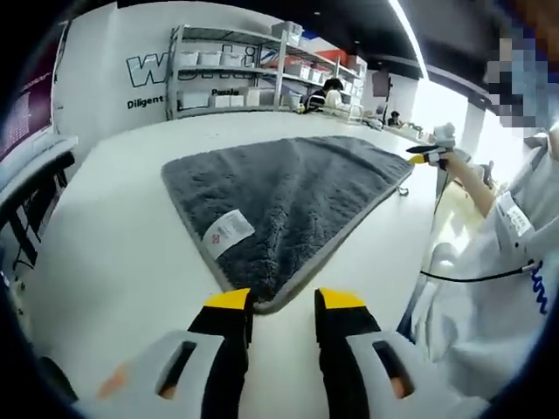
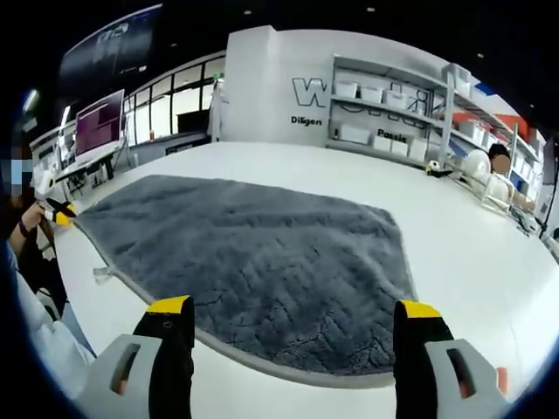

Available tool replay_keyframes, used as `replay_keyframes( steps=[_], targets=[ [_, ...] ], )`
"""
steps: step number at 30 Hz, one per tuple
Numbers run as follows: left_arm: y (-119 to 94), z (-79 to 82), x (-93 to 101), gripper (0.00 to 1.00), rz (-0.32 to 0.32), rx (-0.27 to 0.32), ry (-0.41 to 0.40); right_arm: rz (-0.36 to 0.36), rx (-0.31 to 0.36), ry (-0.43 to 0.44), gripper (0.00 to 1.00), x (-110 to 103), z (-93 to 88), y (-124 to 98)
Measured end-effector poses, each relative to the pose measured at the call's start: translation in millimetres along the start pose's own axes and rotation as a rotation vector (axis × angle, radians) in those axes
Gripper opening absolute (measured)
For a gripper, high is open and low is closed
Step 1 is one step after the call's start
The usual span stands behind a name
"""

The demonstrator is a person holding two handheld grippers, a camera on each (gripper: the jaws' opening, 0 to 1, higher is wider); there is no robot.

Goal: Open the folded towel by lifting each exposed corner and separating the folded layers until the towel lies flat within the target outline without major curled edges

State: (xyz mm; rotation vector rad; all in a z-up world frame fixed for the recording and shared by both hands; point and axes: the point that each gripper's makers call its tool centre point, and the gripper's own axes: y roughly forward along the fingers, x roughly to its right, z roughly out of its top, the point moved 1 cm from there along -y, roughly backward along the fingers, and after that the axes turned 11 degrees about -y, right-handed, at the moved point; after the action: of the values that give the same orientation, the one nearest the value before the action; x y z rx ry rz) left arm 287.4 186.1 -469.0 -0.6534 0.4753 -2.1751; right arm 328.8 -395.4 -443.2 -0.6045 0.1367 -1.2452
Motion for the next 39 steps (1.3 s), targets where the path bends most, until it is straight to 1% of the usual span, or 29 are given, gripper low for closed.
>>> replay_keyframes(
  steps=[4, 8, 10, 11, 13, 16, 18, 22, 23, 25, 27, 29, 32, 35, 39],
  targets=[
    [-9.4, 10.9, 0.8, 0.38, -0.007, 0.110, -0.055, -0.003, 0.005, -0.012, 0.97, 1.6, 6.1, -1.2],
    [-18.0, 22.1, 4.0, 0.48, -0.009, 0.200, -0.063, -0.007, 0.015, -0.024, 0.97, 4.1, 11.6, -1.1],
    [-20.1, 25.0, 7.3, 0.54, -0.012, 0.221, -0.061, -0.010, 0.015, -0.028, 0.97, 5.5, 12.5, -0.8],
    [-20.4, 26.5, 9.0, 0.59, -0.013, 0.232, -0.063, -0.010, 0.014, -0.030, 0.97, 5.8, 12.5, -0.8],
    [-19.6, 29.2, 12.8, 0.66, -0.017, 0.251, -0.065, -0.008, 0.014, -0.029, 0.97, 6.8, 12.1, -1.3],
    [-16.9, 30.5, 19.6, 0.72, -0.022, 0.264, -0.065, -0.002, 0.012, -0.015, 0.97, 8.3, 7.7, -4.6],
    [-16.6, 32.2, 20.0, 0.77, -0.014, 0.276, -0.068, 0.000, 0.008, -0.006, 0.97, 9.0, 2.5, -9.3],
    [-13.9, 34.8, 21.6, 0.85, -0.007, 0.294, -0.079, 0.004, -0.004, 0.005, 0.99, 10.6, -7.1, -16.8],
    [-12.1, 35.5, 21.9, 0.88, -0.004, 0.297, -0.082, 0.008, -0.007, 0.009, 0.99, 10.5, -9.5, -18.5],
    [-8.6, 36.2, 22.0, 0.93, 0.004, 0.296, -0.082, 0.017, -0.009, 0.017, 0.99, 10.3, -12.9, -21.3],
    [-5.8, 35.4, 22.2, 0.94, 0.005, 0.289, -0.074, 0.022, -0.009, 0.020, 0.99, 10.3, -15.3, -24.1],
    [-3.4, 34.2, 21.8, 0.98, 0.010, 0.284, -0.074, 0.023, -0.010, 0.014, 0.99, 9.5, -17.4, -26.6],
    [-1.5, 31.2, 21.8, 0.99, 0.014, 0.274, -0.070, 0.024, -0.016, 0.004, 0.99, 8.4, -20.9, -30.0],
    [-4.3, 31.2, 16.2, 0.99, 0.047, 0.285, -0.060, 0.022, -0.024, -0.020, 0.99, 8.0, -25.5, -32.7],
    [-6.6, 29.5, 11.7, 0.99, 0.075, 0.300, -0.056, 0.032, -0.046, -0.021, 0.99, 6.3, -35.2, -31.9]
  ],
)
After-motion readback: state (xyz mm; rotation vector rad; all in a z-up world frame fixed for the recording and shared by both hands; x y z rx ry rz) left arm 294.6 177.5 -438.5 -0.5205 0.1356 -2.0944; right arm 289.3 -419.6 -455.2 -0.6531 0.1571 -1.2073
